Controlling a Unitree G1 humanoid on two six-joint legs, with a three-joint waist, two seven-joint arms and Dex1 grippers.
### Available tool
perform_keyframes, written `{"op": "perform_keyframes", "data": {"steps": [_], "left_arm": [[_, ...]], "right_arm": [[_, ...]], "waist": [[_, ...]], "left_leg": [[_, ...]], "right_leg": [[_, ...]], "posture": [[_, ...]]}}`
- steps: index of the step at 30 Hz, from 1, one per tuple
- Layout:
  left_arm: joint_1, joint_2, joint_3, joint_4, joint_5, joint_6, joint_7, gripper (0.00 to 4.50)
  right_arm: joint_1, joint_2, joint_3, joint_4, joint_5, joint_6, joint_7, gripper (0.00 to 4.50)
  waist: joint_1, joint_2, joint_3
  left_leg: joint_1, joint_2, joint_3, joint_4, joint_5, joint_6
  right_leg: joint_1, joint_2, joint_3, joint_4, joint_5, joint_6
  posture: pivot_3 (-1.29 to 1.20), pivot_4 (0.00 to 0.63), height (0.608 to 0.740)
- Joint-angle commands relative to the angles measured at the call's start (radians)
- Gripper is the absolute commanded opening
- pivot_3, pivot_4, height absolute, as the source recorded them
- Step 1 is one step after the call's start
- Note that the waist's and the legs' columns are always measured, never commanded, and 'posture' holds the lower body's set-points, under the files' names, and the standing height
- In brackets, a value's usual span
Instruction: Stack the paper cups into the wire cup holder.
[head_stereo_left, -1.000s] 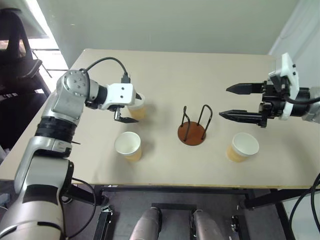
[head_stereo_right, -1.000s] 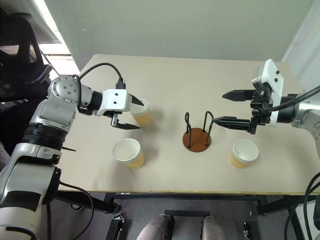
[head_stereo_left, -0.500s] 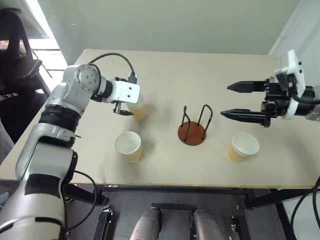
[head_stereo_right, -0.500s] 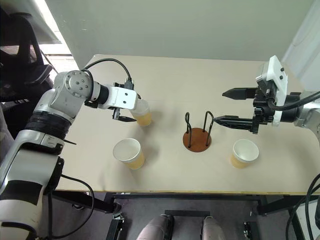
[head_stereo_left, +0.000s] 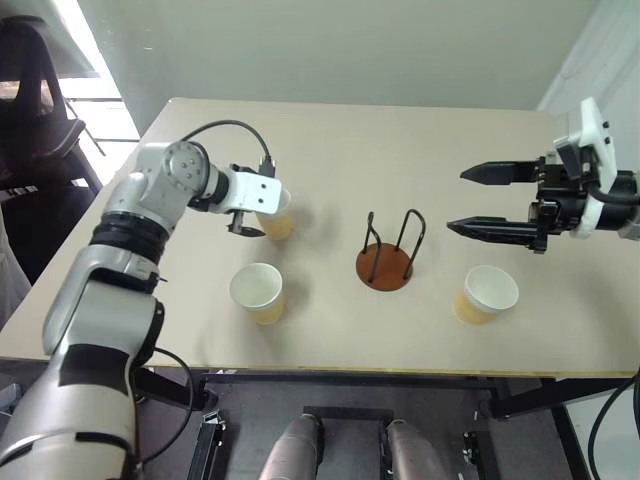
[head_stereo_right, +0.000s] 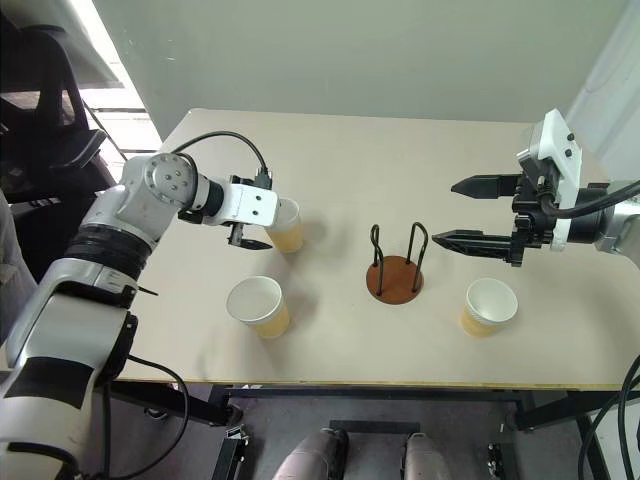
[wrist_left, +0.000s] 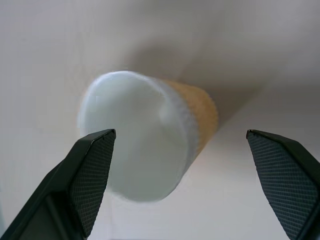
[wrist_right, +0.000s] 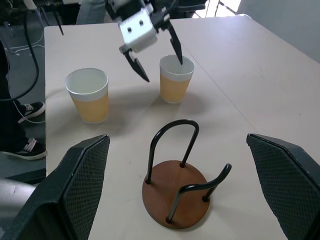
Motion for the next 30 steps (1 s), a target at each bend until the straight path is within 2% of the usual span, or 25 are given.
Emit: {"op": "perform_keyframes", "data": {"steps": [1,8,9,12,20,25,30], "left_arm": [[0.001,-0.01,-0.004,0.067,0.012,-0.02,0.016,3.89],[-0.015,-0.026,-0.001,0.127,-0.011,-0.04,-0.047,1.42],[-0.022,-0.03,0.008,0.123,-0.029,-0.041,-0.08,0.91],[-0.061,-0.028,0.026,0.109,-0.073,-0.055,-0.185,0.03],[-0.211,-0.02,0.053,0.078,-0.189,-0.052,-0.44,0.03],[-0.339,-0.05,-0.013,0.108,-0.251,-0.053,-0.455,0.03],[-0.459,-0.107,-0.02,0.19,-0.233,-0.076,-0.455,0.03]], "right_arm": [[0.004,-0.008,-0.043,-0.002,-0.007,-0.057,0.016,4.5],[0.037,-0.02,-0.062,0.002,-0.006,-0.116,0.037,4.5],[0.038,-0.023,-0.063,0.005,-0.006,-0.117,0.04,4.5],[0.034,-0.036,-0.063,0.018,-0.011,-0.124,0.052,4.5],[0.015,-0.068,-0.053,0.063,-0.026,-0.146,0.095,4.5],[0.003,-0.079,-0.048,0.1,-0.038,-0.156,0.122,4.5],[0.0,-0.097,-0.051,0.135,-0.053,-0.173,0.148,4.5]], "waist": [[0.0,0.0,0.0],[0.001,0.0,0.0],[0.002,0.0,0.0],[0.005,0.0,0.0],[0.004,0.0,0.0],[0.005,0.0,0.0],[0.007,-0.001,0.0]], "left_leg": [[0.0,0.0,0.0,0.0,0.0,0.0],[0.0,0.0,0.0,0.0,0.0,0.0],[0.0,0.0,0.0,0.0,0.0,0.0],[-0.001,0.0,0.0,0.001,0.001,0.001],[-0.001,-0.001,0.0,0.001,0.001,0.001],[-0.003,-0.001,0.0,0.001,0.001,0.002],[-0.006,-0.002,0.0,0.002,0.0,0.003]], "right_leg": [[0.0,0.0,0.0,0.0,0.0,0.0],[0.0,0.0,0.0,0.0,0.0,0.001],[0.0,0.0,0.0,0.0,0.001,0.001],[0.0,0.0,0.0,0.0,0.001,0.001],[0.0,0.0,0.0,-0.001,0.001,0.002],[0.0,-0.001,0.0,-0.002,0.001,0.003],[-0.001,-0.002,0.0,-0.003,0.0,0.003]], "posture": [[0.0,0.15,0.74],[0.0,0.15,0.74],[0.0,0.15,0.74],[0.0,0.15,0.74],[0.0,0.15,0.74],[0.0,0.15,0.74],[0.0,0.15,0.74]]}}
